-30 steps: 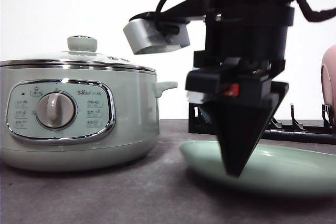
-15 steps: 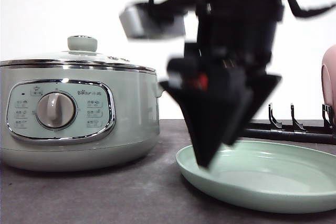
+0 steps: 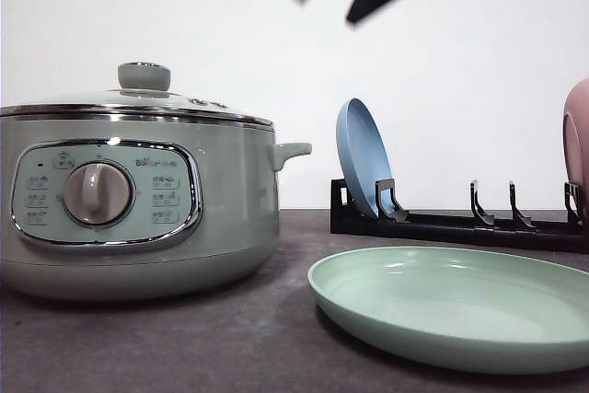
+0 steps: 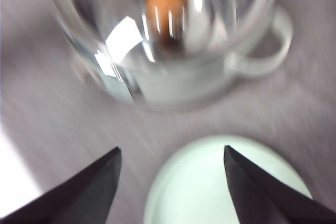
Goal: Transfer potato from steamer to green plate
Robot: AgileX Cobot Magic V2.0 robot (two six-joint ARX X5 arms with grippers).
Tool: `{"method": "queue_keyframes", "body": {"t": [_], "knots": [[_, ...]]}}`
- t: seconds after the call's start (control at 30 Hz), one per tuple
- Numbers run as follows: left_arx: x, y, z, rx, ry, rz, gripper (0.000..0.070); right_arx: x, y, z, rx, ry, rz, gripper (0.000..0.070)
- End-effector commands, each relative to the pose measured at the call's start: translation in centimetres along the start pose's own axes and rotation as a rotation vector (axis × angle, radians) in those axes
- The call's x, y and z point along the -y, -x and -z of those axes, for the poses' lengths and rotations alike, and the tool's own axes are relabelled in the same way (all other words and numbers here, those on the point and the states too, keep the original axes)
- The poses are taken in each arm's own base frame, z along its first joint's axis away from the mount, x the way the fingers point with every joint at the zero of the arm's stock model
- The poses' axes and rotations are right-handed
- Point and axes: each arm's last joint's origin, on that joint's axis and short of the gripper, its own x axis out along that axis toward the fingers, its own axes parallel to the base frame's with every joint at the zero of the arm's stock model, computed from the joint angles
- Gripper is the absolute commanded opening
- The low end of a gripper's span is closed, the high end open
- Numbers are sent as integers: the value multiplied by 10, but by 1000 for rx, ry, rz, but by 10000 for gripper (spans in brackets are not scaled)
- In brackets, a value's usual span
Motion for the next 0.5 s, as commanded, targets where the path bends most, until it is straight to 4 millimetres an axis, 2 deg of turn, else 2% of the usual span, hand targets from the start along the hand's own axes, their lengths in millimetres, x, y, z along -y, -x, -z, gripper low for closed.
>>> {"method": "queue_keyframes", "body": {"t": [0.0, 0.17, 0.3, 0.47], "knots": [[2, 3, -5, 21, -26, 6, 637, 3, 9, -9, 49, 1, -82, 390], [2, 3, -5, 21, -24, 6, 637, 17, 28, -13, 129, -27, -260, 390], [2, 3, -5, 21, -24, 6, 637, 22, 31, -13, 133, -36, -338, 389], [2, 3, -5, 21, -23, 6, 637, 23, 31, -12, 130, -26, -341, 390]]}}
